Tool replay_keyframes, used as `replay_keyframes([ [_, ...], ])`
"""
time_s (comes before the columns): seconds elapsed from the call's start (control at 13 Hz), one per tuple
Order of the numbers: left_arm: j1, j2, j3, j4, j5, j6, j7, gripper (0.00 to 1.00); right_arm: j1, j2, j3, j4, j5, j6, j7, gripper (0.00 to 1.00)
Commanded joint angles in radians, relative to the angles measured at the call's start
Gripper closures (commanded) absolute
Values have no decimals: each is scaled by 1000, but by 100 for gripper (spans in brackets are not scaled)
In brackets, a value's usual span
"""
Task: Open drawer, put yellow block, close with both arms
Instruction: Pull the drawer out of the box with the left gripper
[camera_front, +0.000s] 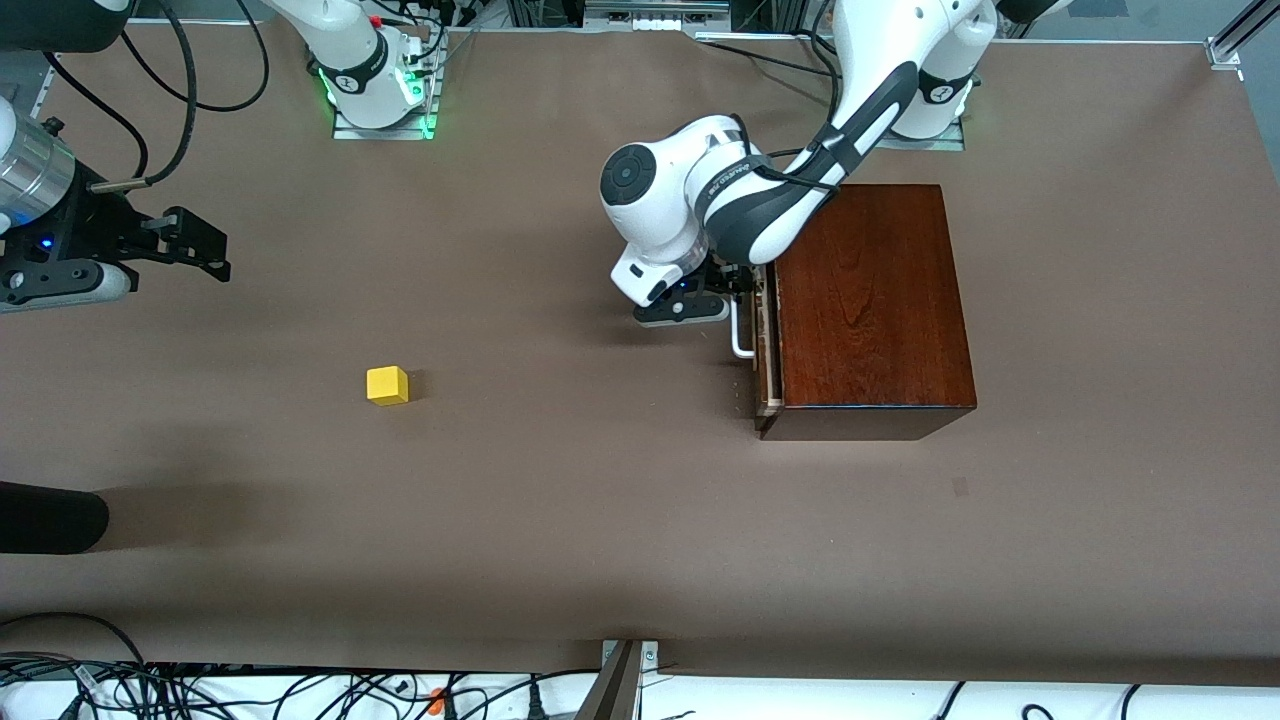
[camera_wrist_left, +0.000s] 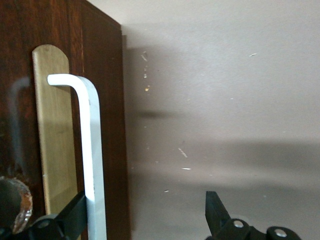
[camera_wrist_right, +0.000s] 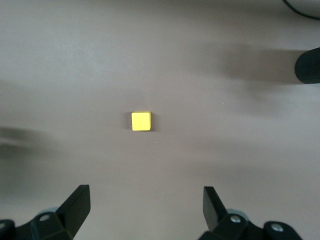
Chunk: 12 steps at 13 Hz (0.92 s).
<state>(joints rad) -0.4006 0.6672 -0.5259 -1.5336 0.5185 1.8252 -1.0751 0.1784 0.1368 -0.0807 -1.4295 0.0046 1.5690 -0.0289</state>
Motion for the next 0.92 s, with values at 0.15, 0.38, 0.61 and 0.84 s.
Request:
replay_keyframes([
  [0.15, -93, 135, -16, 191, -9, 25, -49, 0, -7, -6, -1, 0, -11, -10, 1, 0],
  [0.38, -133, 170, -16, 251, -9, 25, -71, 0, -10, -3, -2, -2, -9, -6, -2, 0],
  [0.61, -167, 198, -16, 312, -11, 26, -74, 0, -13, 1, -2, -2, -6, -4, -3, 0],
  [0.84, -188, 224, -16, 358, -11, 37, -77, 0, -14, 4, -2, -2, -2, -3, -2, 0],
])
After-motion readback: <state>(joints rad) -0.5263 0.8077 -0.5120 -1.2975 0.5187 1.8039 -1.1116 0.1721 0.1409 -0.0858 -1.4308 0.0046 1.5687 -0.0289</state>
